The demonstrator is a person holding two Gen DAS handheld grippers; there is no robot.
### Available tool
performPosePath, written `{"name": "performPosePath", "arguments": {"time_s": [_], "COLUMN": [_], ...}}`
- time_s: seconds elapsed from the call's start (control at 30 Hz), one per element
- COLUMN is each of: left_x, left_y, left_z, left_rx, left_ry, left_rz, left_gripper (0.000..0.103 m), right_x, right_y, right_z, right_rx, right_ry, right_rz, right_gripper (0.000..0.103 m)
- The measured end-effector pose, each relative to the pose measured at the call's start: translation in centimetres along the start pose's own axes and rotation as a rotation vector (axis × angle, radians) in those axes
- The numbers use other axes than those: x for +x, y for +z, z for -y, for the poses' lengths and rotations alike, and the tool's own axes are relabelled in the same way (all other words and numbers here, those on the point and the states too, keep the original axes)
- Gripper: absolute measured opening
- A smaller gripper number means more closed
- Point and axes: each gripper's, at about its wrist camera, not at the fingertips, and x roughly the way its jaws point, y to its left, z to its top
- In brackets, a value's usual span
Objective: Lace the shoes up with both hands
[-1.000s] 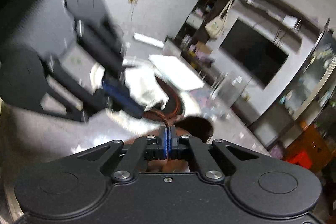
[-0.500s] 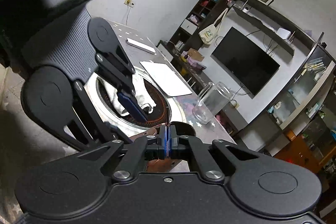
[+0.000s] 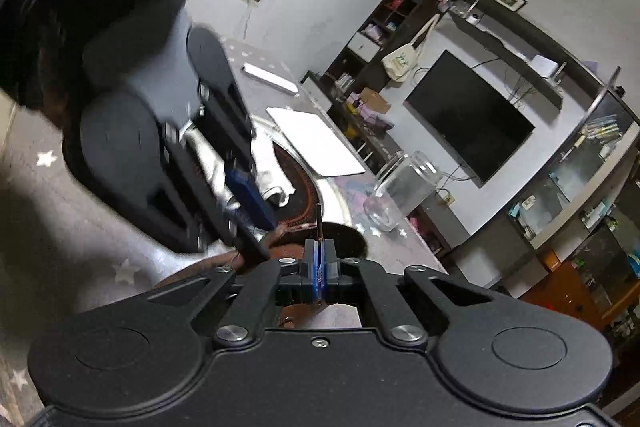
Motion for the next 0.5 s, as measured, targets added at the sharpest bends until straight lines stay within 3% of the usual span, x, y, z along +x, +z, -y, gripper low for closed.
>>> {"name": "performPosePath", "arguments": {"time_s": [0.07,0.17,0.37,0.47,0.5], "left_x": [0.7,1.0,-0.8,-0.6,-0.4], "left_y": [-1.0,-2.3,-0.2,1.3,1.9], "left_z": [-0.7,-2.0,-1.7,-0.9,-0.5], "left_rx": [-0.007,-0.079,-0.121,-0.111,-0.108], "left_ry": [0.038,0.027,-0.027,-0.035,-0.038], "left_rz": [-0.046,-0.086,-0.004,0.018,0.026], "left_gripper": [0.013,0.013,0.014,0.018,0.024], "right_x": [0.7,1.7,2.2,2.0,1.9], "right_y": [-0.1,-0.2,-0.3,-0.4,-0.5], "right_z": [-1.0,-2.3,-2.9,-2.9,-3.0], "right_rx": [-0.051,-0.107,-0.128,-0.129,-0.134], "right_ry": [0.01,0.029,0.026,0.022,0.022], "right_rz": [-0.019,-0.037,-0.05,-0.064,-0.069], "right_gripper": [0.001,0.001,0.001,0.001,0.001]}}
